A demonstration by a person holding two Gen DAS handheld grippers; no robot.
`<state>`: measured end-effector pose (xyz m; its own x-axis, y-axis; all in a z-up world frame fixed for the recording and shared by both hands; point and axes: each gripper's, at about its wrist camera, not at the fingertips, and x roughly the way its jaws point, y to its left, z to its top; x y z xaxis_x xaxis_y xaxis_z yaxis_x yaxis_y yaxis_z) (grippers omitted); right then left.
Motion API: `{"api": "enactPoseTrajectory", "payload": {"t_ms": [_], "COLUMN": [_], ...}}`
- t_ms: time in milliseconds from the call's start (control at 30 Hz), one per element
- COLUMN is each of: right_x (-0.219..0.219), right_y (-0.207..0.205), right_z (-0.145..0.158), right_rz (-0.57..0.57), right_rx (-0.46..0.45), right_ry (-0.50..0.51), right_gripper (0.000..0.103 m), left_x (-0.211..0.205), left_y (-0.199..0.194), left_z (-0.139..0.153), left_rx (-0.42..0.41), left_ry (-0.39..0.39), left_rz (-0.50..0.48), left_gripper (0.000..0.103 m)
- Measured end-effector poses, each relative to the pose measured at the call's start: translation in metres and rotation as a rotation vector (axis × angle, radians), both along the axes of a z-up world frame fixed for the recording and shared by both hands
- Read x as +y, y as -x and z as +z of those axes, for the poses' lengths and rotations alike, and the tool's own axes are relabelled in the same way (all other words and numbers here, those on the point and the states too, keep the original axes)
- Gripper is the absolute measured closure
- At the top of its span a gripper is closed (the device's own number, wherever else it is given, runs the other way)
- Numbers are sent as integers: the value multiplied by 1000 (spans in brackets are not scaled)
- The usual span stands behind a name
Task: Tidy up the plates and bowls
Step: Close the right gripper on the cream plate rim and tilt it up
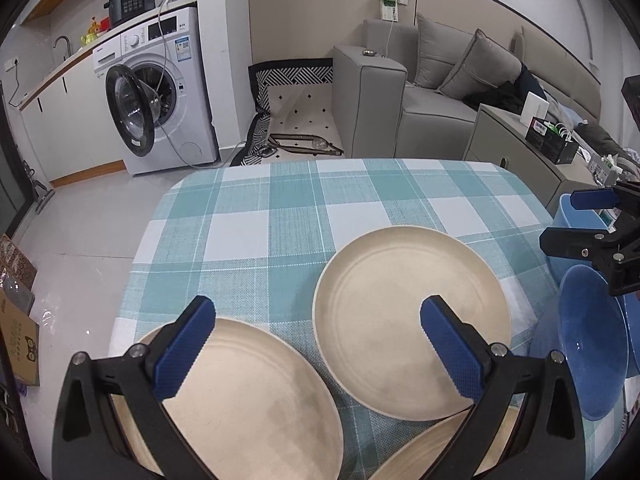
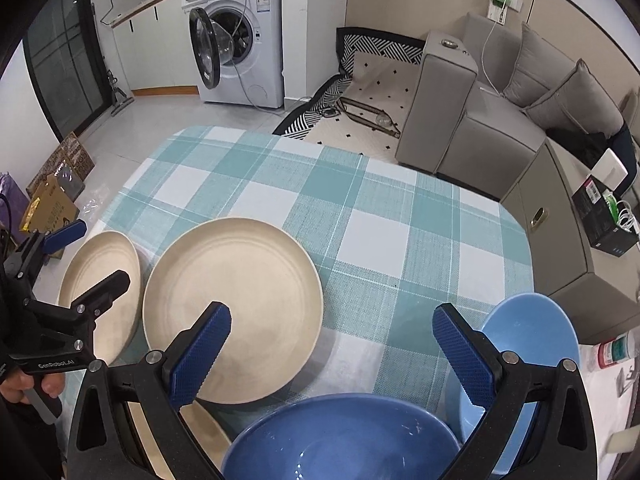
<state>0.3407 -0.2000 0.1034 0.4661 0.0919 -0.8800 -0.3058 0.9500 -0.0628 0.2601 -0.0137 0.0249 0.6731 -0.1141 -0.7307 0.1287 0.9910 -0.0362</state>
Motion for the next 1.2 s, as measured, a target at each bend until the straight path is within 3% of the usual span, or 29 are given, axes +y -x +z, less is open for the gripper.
{"api": "enactPoseTrajectory", "payload": {"t_ms": [533, 667, 800, 1200], "right_x": [-1, 2, 4, 6], "right_y": [-23, -24, -25, -29], "right_z": [-48, -58, -66, -84], "right_rz": [-8, 5, 24, 45], "right_rx": [131, 156, 188, 238], "right_ry": [24, 37, 35, 50], "right_gripper": [4, 6, 24, 43], "left_x": [-15, -16, -18, -21], "left_y": [-21, -25, -28, -33], "left_z": [-31, -38, -44, -59], "left_rx": [100, 132, 151, 211], "left_ry": [-44, -51, -64, -81], "left_rz": [-42, -49, -55, -75], "left_gripper": [9, 16, 23, 46]}}
